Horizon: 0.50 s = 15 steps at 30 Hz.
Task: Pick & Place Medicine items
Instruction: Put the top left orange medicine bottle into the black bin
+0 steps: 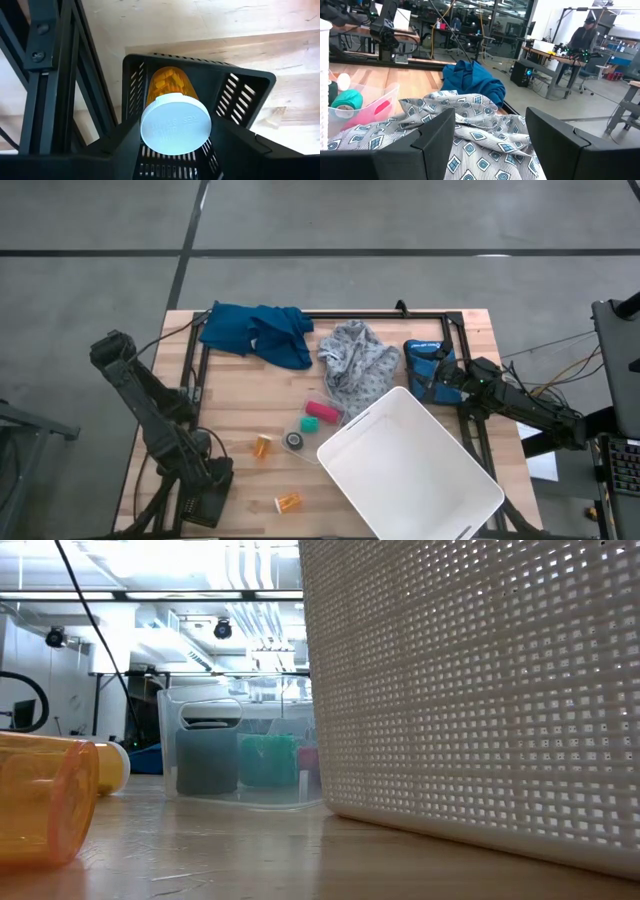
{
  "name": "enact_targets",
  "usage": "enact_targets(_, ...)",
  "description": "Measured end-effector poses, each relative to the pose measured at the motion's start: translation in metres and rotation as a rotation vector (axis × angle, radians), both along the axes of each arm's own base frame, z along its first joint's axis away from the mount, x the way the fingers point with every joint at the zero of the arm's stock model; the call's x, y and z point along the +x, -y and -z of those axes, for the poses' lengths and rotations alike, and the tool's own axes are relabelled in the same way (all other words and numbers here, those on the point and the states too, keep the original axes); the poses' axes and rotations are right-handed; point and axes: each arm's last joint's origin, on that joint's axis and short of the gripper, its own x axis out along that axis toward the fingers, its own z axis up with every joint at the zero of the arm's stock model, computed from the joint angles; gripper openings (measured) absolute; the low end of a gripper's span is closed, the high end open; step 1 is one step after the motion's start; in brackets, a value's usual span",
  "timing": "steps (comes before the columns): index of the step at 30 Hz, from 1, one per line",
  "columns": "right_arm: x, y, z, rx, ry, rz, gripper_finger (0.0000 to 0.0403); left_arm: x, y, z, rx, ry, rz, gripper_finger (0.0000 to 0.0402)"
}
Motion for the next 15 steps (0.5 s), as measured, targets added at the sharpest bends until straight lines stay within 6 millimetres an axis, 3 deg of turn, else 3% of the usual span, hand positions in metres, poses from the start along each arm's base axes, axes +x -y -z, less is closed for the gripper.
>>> enact_targets(15,0.000,0.000,0.000,-0.002,-0.001,-0.001,0.0240,-0.003,-0.003,0.013,-0.003,-0.020,0.009,0.0226)
